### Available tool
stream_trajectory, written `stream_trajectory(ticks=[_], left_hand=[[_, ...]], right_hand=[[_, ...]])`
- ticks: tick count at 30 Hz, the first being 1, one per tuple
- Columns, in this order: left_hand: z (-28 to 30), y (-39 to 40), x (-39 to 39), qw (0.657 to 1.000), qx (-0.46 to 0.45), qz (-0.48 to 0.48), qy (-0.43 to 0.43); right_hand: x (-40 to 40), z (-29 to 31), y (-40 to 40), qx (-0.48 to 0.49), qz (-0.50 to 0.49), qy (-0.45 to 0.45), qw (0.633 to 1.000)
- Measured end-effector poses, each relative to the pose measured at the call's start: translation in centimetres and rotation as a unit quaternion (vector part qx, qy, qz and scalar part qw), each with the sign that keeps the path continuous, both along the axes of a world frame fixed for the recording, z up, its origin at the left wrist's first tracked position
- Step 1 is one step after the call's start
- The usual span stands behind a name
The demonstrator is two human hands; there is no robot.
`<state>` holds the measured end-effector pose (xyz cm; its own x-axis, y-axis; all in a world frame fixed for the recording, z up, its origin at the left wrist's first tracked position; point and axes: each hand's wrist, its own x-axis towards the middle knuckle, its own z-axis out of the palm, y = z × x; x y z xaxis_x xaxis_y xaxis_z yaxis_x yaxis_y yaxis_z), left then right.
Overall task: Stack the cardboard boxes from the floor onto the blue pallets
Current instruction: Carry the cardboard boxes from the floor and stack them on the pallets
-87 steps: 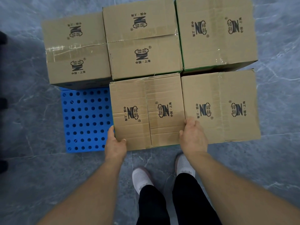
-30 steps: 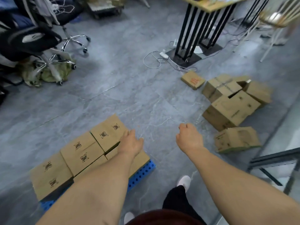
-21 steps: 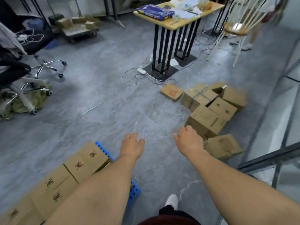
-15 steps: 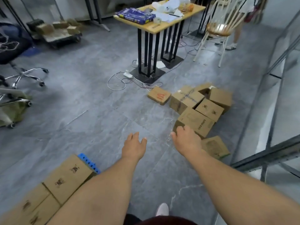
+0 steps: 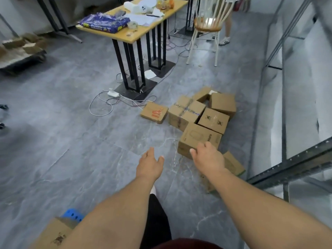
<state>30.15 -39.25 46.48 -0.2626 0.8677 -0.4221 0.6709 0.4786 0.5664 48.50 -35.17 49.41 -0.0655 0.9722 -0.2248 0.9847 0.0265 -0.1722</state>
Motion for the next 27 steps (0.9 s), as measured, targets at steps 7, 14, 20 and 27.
stream_trajectory(ticks=[7, 14, 20, 27], left_hand=[[1.3, 12.0, -2.8, 0.994, 0.001, -0.091, 0.059], [1.9, 23.2, -4.5, 0.979, -0.007, -0.180, 0.093], [0.5, 29.6, -1.2, 0.967, -0.010, -0.248, 0.058], [-1.1, 36.7, 4.9, 0.954, -0.034, -0.294, 0.033]], right_hand=[[-2.0, 0.7, 9.2, 0.024, -0.067, 0.009, 0.997], [-3.4, 1.6, 16.8, 0.018, -0.146, -0.008, 0.989], [-0.9, 0.6, 20.0, -0.013, -0.218, -0.030, 0.975], [4.4, -1.8, 25.3, -0.047, -0.283, -0.026, 0.958]])
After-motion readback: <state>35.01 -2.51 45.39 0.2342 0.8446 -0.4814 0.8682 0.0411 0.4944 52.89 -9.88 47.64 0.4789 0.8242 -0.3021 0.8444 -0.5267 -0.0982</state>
